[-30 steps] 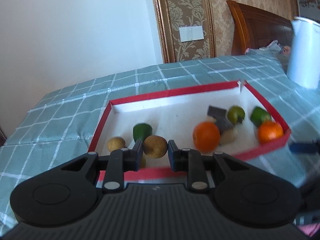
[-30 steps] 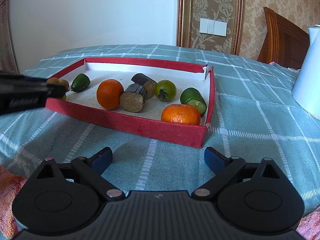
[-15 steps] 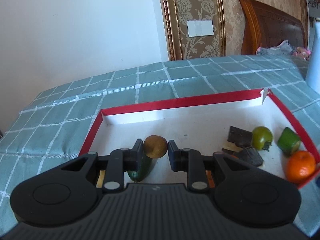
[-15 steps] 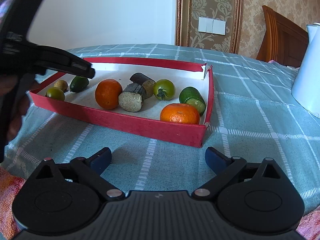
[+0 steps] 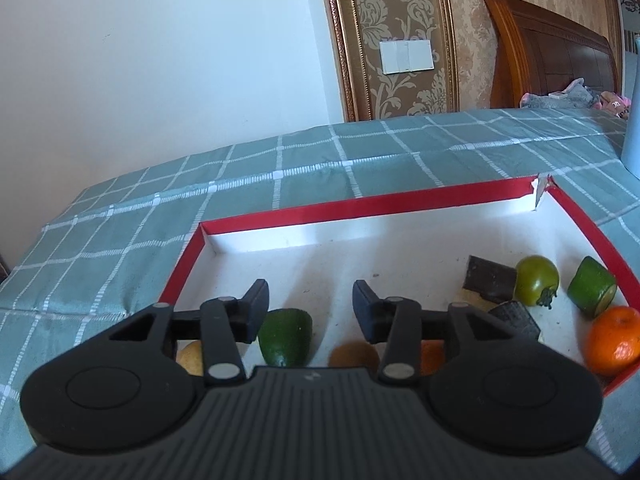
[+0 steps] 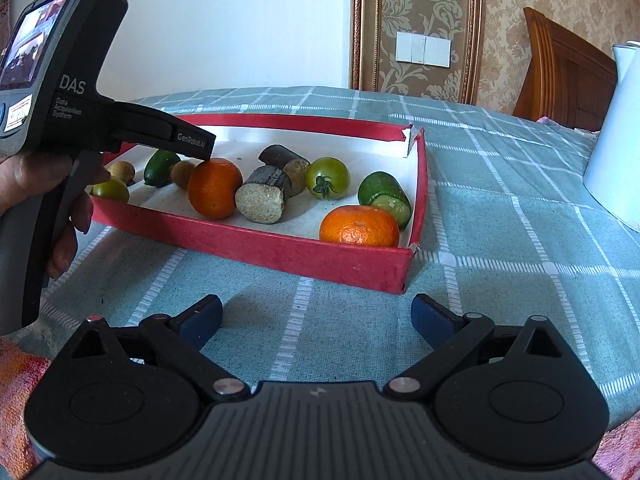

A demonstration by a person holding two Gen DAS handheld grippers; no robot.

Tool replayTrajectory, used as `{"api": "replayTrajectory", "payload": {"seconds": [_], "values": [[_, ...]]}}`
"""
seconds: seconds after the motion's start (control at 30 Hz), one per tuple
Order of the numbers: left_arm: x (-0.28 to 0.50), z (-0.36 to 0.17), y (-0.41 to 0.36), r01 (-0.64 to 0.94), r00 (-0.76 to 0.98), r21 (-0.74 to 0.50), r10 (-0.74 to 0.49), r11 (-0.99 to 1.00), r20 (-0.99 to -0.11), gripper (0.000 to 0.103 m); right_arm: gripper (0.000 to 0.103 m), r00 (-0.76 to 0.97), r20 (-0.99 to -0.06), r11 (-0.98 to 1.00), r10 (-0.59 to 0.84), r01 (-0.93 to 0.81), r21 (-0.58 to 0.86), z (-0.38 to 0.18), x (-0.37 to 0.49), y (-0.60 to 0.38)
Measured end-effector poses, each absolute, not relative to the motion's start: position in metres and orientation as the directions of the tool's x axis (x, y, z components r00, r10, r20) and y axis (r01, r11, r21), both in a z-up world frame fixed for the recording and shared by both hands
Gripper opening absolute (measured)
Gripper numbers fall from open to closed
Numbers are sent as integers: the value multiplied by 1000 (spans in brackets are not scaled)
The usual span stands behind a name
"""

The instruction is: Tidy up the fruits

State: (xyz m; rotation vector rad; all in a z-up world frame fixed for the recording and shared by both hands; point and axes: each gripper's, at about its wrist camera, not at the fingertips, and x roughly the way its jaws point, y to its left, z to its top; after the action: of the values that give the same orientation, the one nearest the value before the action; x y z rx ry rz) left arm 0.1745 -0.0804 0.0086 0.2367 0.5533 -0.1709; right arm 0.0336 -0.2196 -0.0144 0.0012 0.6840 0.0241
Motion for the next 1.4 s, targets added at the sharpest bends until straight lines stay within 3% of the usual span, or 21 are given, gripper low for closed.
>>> {"api": "replayTrajectory", "payload": {"seconds": [0.23,0.43,0.6,0.9,1.4], "values": [[156,16,-63,192,850,131,-98,973,-518,70,102,775,-632,1000,23,-22,9,-15,34,-220],[122,28,-39,182,862,73,-123,981,-492,79,102,775,-632,1000,23,-22,9,-15,34,-220],[90,27,-28,172,851,40,-128,984,-510,81,102,775,-632,1000,23,-22,9,-15,34,-220],[39,20,-13,91,854,27,-64,996,-517,96,102,776,-631,1000,30,-26,16,-16,34,-219],[4,22,-16,81,862,48,-46,996,-505,103,102,788,-615,996,38,19,86,-9,11,-217]]}}
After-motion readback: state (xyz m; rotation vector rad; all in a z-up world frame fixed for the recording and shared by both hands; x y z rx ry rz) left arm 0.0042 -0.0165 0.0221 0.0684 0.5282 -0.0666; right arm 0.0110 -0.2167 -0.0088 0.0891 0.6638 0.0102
